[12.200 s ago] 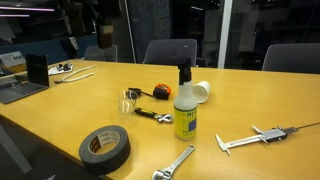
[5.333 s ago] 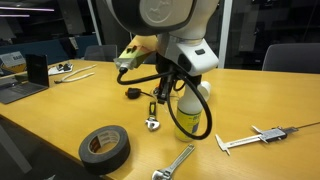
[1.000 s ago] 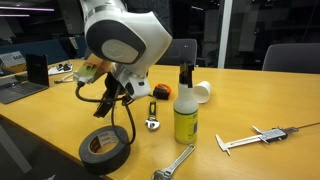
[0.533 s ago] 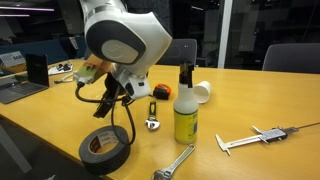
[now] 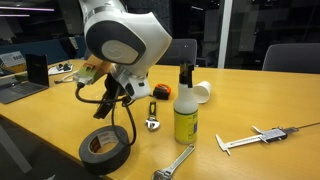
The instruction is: Pick the plastic cup and put it upright
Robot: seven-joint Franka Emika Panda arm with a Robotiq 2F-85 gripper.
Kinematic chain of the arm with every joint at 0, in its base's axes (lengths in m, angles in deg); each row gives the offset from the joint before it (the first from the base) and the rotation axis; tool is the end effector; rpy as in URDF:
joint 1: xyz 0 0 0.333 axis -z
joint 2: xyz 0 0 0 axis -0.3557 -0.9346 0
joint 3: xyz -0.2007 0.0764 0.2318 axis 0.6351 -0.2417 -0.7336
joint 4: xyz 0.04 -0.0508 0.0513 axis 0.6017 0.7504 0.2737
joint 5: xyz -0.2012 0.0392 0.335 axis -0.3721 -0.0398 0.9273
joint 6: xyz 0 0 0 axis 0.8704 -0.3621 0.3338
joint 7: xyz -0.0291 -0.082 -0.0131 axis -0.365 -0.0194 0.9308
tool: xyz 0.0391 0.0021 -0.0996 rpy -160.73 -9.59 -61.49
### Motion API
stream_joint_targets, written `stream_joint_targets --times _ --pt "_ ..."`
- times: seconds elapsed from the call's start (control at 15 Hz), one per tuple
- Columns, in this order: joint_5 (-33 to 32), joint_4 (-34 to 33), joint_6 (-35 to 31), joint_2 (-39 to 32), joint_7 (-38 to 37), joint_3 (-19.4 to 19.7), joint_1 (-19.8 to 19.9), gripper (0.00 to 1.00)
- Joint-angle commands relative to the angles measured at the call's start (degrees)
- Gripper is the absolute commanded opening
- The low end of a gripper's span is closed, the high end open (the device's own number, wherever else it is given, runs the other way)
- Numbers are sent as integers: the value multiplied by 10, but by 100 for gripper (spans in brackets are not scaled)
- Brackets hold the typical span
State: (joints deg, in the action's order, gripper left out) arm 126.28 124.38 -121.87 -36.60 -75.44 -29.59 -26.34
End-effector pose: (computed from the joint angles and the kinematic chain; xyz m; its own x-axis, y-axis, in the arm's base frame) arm 0.3910 0.1129 0.2786 0.5248 -0.5575 -0.6432 -0.8325 -0.4936 -0.2514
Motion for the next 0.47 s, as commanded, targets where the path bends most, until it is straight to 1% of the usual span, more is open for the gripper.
stream_joint_targets --times 0.0,0.07,0.13,0.4 --pt "-20 -6 -3 13 -16 -5 2 100" --pt "-25 -7 -2 11 -21 -5 3 100" --pt "-12 -3 1 1 -2 -2 3 100" --pt "-12 -1 1 -1 -2 -2 3 100"
